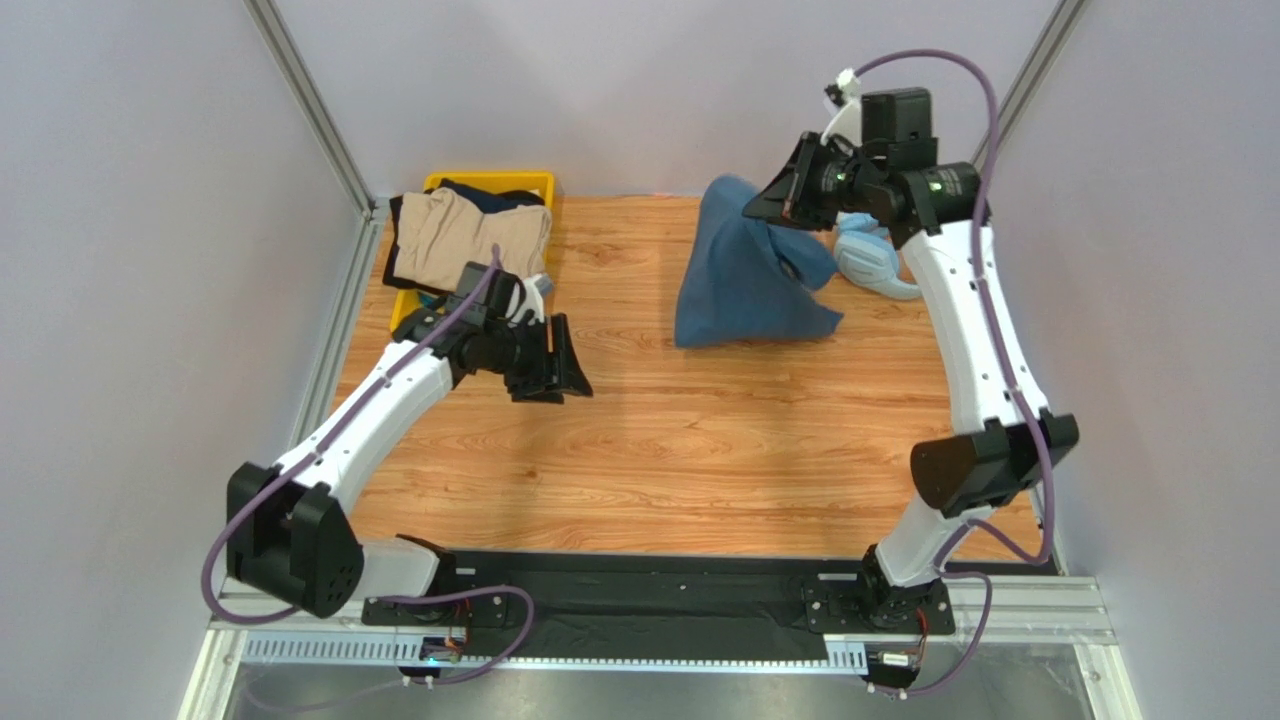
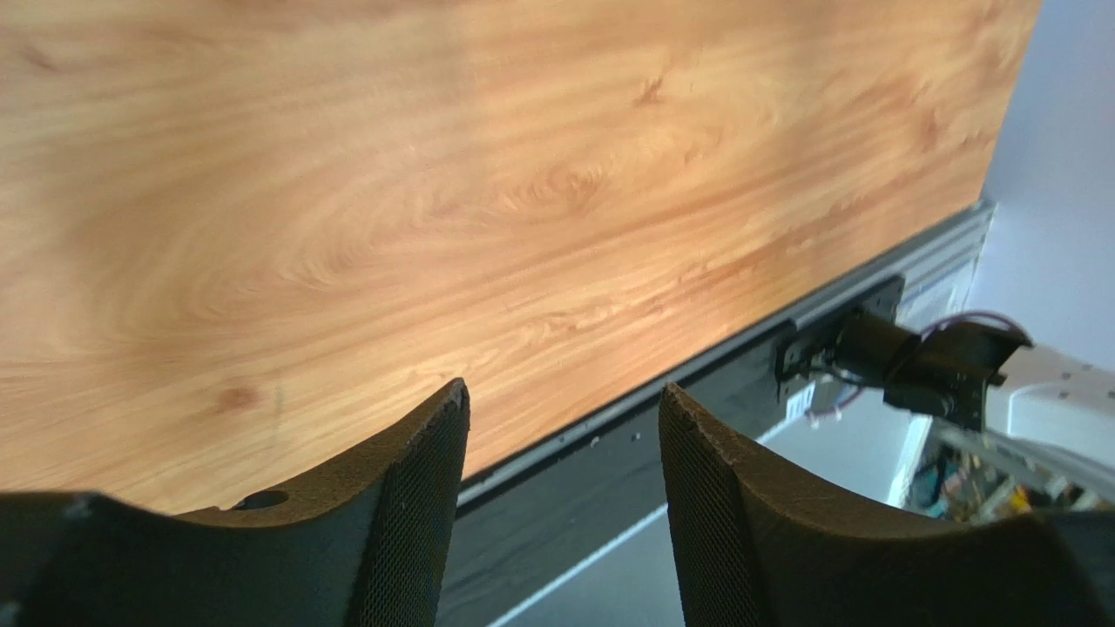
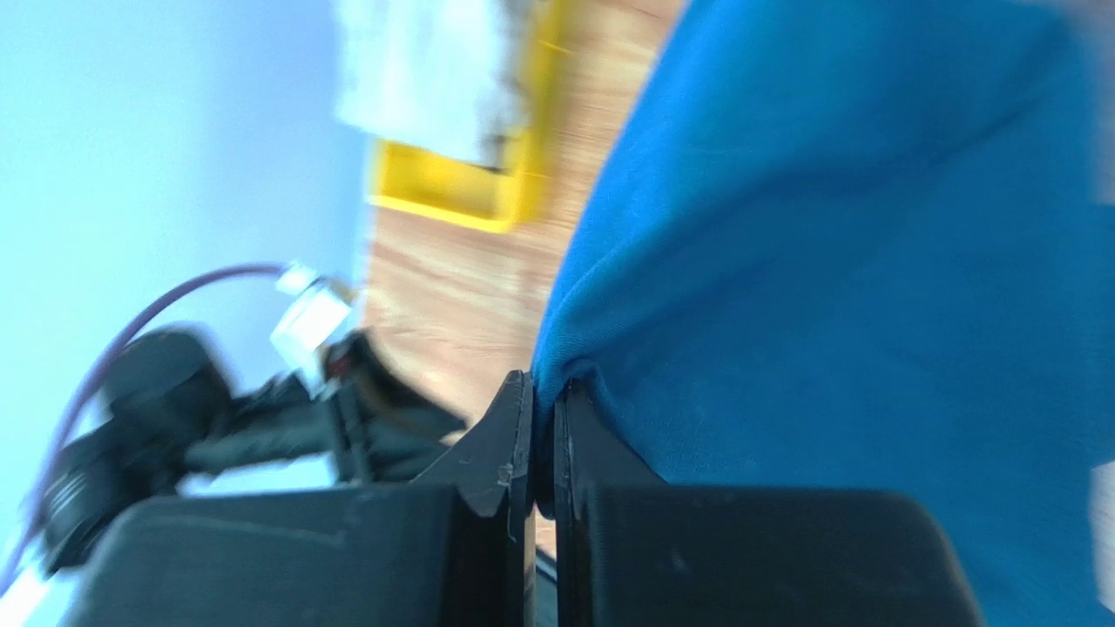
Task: Fold and stack the t-shirts
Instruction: Move the tshirt to the center of the board
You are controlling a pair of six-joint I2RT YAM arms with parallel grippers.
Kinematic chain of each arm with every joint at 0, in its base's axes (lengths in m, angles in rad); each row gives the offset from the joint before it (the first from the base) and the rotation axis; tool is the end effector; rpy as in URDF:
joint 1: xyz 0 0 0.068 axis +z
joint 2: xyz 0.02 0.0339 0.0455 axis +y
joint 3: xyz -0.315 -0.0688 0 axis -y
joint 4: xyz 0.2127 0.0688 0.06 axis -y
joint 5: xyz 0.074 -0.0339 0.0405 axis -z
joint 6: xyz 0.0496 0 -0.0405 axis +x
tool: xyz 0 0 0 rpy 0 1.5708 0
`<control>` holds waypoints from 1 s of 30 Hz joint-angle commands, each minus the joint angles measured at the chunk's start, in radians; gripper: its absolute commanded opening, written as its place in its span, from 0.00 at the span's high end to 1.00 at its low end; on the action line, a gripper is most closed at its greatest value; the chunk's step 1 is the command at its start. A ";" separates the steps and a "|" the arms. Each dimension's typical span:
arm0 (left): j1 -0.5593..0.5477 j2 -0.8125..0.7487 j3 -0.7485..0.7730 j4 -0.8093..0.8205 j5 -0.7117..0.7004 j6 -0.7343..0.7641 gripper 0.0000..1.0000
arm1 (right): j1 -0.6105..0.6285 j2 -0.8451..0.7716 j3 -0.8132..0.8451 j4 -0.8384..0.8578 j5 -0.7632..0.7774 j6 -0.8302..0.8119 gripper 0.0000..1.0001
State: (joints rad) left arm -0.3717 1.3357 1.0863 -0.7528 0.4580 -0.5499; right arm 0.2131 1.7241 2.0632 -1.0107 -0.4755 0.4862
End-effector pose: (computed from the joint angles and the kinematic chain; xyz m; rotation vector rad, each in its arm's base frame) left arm 0.2076 -0.1045 0.3256 -0.0568 2.6946 -0.9108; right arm 0.3287 0.0943 0.4787 0.0465 2.3110 0.9022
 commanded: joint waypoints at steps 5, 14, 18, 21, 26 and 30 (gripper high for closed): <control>0.169 -0.148 0.178 -0.172 -0.111 0.077 0.38 | 0.244 -0.217 -0.223 0.035 -0.066 0.129 1.00; 0.218 -0.202 0.239 -0.270 -0.173 0.169 0.38 | 0.616 -0.022 -0.578 0.130 0.040 0.211 0.92; 0.221 -0.245 0.158 -0.269 -0.171 0.163 0.38 | 0.701 0.198 -0.507 0.118 -0.005 0.180 0.73; 0.223 -0.277 0.114 -0.273 -0.154 0.172 0.38 | 0.746 0.247 -0.410 0.041 0.049 0.131 0.66; 0.223 -0.320 0.073 -0.283 -0.162 0.191 0.38 | 0.703 0.122 -0.354 0.024 0.176 0.117 0.55; 0.224 -0.333 0.035 -0.270 -0.134 0.196 0.38 | 0.596 0.020 -0.402 0.004 0.319 0.027 0.53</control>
State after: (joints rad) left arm -0.1551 1.0286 1.1450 -1.0298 0.2989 -0.3836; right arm 0.9199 1.8889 1.6535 -0.9703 -0.3363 0.6109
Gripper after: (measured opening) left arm 0.619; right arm 0.461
